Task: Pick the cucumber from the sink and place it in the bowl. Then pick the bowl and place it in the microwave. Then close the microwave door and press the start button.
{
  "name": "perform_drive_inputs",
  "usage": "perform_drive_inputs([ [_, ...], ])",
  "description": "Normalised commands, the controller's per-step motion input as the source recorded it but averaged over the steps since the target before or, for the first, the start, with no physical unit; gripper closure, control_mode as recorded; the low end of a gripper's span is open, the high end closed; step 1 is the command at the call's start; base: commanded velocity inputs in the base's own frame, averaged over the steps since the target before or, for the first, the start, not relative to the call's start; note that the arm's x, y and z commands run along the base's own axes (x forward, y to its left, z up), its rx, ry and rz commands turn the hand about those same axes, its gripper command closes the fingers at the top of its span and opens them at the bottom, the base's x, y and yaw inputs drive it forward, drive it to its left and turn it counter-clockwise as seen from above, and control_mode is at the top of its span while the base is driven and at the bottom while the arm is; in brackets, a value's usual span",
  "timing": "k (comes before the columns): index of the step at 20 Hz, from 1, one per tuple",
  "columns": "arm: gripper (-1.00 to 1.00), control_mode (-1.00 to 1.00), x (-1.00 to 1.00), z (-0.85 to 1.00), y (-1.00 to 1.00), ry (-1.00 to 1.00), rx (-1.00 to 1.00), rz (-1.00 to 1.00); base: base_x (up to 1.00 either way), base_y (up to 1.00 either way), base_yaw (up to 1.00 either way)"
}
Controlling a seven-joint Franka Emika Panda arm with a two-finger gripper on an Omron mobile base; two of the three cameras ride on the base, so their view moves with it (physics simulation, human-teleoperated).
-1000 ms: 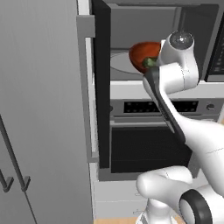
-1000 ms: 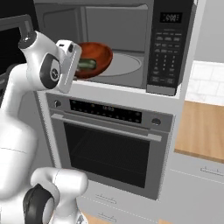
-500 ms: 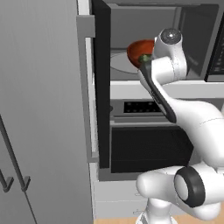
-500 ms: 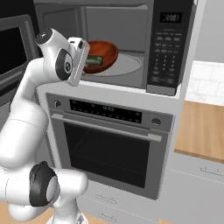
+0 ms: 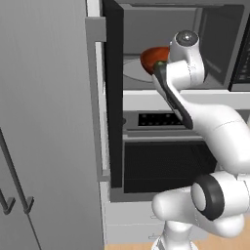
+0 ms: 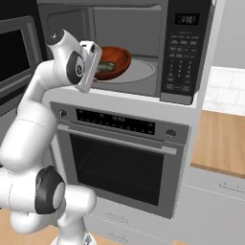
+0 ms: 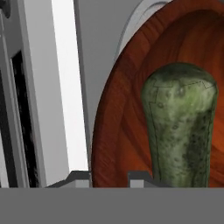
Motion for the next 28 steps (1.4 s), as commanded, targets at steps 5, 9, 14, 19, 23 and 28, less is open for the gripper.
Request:
perform_drive_inputs([
  [5,1.0,-1.0,0.28,-0.16,-0.2,0.0,0.0,0.0,0.0,0.0,0.0],
  [9,1.0,-1.0,0.46,-0.03,-0.04,0.0,0.0,0.0,0.0,0.0,0.0],
  [14,1.0,-1.0,0.43,-0.06,0.0,0.0,0.0,0.0,0.0,0.0,0.0],
  [19,-1.0,-1.0,0.02,-0.12,0.0,-0.04,-0.03,0.0,0.0,0.0,0.0],
  [23,-1.0,-1.0,-0.47,-0.02,0.0,-0.16,-0.02,0.0,0.0,0.0,0.0],
  [28,-1.0,-1.0,-0.75,-0.03,-0.14,-0.15,0.0,0.0,0.0,0.0,0.0],
])
